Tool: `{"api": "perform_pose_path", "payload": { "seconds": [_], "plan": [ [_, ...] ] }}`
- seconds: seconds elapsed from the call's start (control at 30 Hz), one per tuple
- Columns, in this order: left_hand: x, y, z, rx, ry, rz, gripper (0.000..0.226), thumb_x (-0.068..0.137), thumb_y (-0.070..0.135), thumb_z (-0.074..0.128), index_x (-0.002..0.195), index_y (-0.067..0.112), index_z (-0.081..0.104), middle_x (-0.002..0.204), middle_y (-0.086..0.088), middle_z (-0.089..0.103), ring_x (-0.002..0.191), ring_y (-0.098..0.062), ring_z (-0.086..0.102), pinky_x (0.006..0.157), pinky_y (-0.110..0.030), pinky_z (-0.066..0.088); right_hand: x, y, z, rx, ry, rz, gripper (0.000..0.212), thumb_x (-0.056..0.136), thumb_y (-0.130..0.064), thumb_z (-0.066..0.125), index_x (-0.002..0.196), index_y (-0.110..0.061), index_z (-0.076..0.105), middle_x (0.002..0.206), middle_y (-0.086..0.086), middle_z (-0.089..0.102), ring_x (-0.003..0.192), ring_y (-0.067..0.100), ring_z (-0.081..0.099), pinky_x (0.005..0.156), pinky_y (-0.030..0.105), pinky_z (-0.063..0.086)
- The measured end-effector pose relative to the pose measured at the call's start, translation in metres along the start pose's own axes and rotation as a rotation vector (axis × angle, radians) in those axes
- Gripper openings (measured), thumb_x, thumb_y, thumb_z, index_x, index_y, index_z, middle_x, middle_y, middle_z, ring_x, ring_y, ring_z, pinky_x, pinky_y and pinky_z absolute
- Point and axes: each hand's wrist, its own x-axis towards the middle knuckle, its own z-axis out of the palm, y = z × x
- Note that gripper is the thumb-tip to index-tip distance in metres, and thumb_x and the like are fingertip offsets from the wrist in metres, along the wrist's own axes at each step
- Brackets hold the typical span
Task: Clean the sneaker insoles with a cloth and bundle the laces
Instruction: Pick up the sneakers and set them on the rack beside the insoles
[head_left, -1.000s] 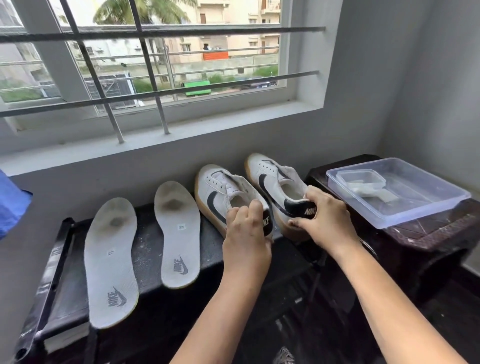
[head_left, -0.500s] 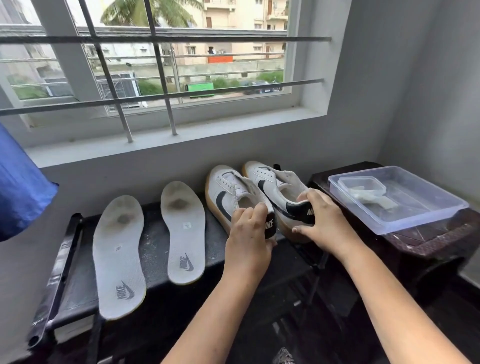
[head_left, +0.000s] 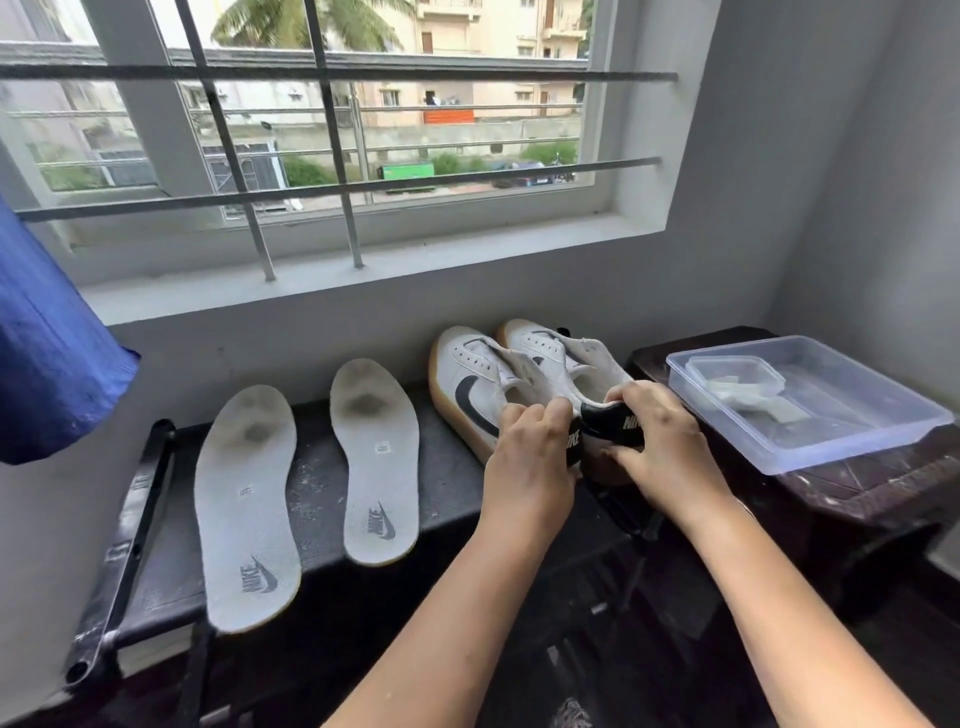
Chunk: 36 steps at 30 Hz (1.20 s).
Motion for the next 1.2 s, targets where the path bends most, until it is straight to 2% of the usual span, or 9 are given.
{"api": "perform_pose_path", "payload": {
  "seconds": [0.13, 0.3, 0.4, 0.47, 0.57, 0.73, 0.9, 1.1, 1.2],
  "plan": [
    [0.005, -0.004, -0.001, 0.005, -0.03, 0.016, 0.031, 0.078, 0.017, 0.07, 0.095, 0.017, 0.044, 0.096, 0.0, 0.055, 0.1, -0.02, 0.041, 0.071, -0.033, 0.044, 0.001, 0.001, 0.002, 0.018, 0.019, 0.003, 0.049, 0.069, -0.004, 0.077, 0.113, -0.018, 0.058, 0.124, -0.002, 0.054, 0.108, 0.018, 0.055, 0.089, 0.036, 0.045],
    [0.001, -0.005, -0.005, 0.013, -0.118, 0.035, 0.035, 0.082, 0.016, 0.064, 0.111, 0.015, 0.043, 0.107, -0.002, 0.051, 0.107, -0.02, 0.037, 0.089, -0.031, 0.041, -0.007, -0.002, -0.001, -0.003, -0.043, 0.029, 0.053, 0.077, -0.004, 0.071, 0.123, -0.021, 0.05, 0.137, -0.001, 0.04, 0.116, 0.021, 0.052, 0.089, 0.027, 0.039],
    [-0.009, -0.009, -0.01, 0.002, -0.143, 0.046, 0.052, 0.082, 0.003, 0.057, 0.128, 0.017, 0.038, 0.118, -0.001, 0.043, 0.116, -0.017, 0.033, 0.099, -0.03, 0.038, -0.019, -0.008, -0.009, -0.032, -0.145, 0.079, 0.069, 0.081, -0.008, 0.069, 0.137, -0.029, 0.035, 0.15, -0.001, 0.022, 0.128, 0.023, 0.044, 0.098, 0.031, 0.037],
    [-0.019, -0.008, -0.016, -0.01, -0.167, 0.043, 0.07, 0.08, -0.003, 0.054, 0.14, 0.02, 0.028, 0.13, 0.0, 0.036, 0.128, -0.016, 0.026, 0.105, -0.024, 0.029, -0.027, -0.013, -0.015, -0.055, -0.198, 0.106, 0.077, 0.082, -0.012, 0.068, 0.142, -0.034, 0.026, 0.156, 0.001, 0.011, 0.135, 0.027, 0.036, 0.106, 0.036, 0.034],
    [-0.039, -0.003, -0.034, -0.031, -0.185, 0.026, 0.081, 0.079, -0.003, 0.057, 0.146, 0.026, 0.021, 0.144, 0.004, 0.026, 0.138, -0.014, 0.016, 0.105, -0.016, 0.019, -0.045, -0.024, -0.031, -0.036, -0.273, 0.125, 0.079, 0.081, -0.018, 0.069, 0.143, -0.037, 0.024, 0.155, 0.0, 0.015, 0.137, 0.027, 0.031, 0.111, 0.037, 0.029],
    [-0.075, 0.003, -0.066, 0.002, -0.251, -0.057, 0.07, 0.079, 0.006, 0.062, 0.139, 0.028, 0.033, 0.138, 0.002, 0.035, 0.132, -0.019, 0.029, 0.104, -0.025, 0.03, -0.076, -0.055, -0.063, -0.005, -0.483, 0.073, 0.067, 0.079, -0.022, 0.071, 0.137, -0.031, 0.038, 0.142, 0.002, 0.038, 0.13, 0.017, 0.038, 0.108, 0.028, 0.031],
    [-0.107, 0.002, -0.076, 0.035, -0.311, -0.133, 0.046, 0.078, 0.013, 0.067, 0.121, 0.021, 0.052, 0.125, -0.003, 0.048, 0.119, -0.022, 0.046, 0.101, -0.032, 0.039, -0.1, -0.078, -0.068, 0.038, -0.516, 0.054, 0.049, 0.081, -0.022, 0.07, 0.127, -0.025, 0.052, 0.128, 0.005, 0.052, 0.103, 0.009, 0.047, 0.084, 0.021, 0.037],
    [-0.144, -0.027, -0.043, 0.004, -0.494, -0.299, 0.034, 0.074, 0.012, 0.065, 0.107, 0.02, 0.062, 0.111, -0.002, 0.063, 0.099, -0.019, 0.058, 0.085, -0.029, 0.049, -0.119, -0.067, -0.013, 0.022, -0.735, 0.115, 0.039, 0.083, -0.022, 0.07, 0.12, -0.019, 0.059, 0.122, 0.007, 0.058, 0.092, 0.012, 0.053, 0.079, 0.022, 0.042],
    [-0.156, -0.055, -0.015, 0.009, -0.581, -0.377, 0.03, 0.075, 0.012, 0.064, 0.103, 0.019, 0.063, 0.105, 0.001, 0.065, 0.1, -0.018, 0.06, 0.085, -0.029, 0.049, -0.122, -0.046, 0.024, -0.035, -0.834, 0.139, 0.037, 0.084, -0.022, 0.068, 0.12, -0.017, 0.059, 0.12, 0.006, 0.06, 0.097, 0.015, 0.056, 0.077, 0.021, 0.042]
  ]
}}
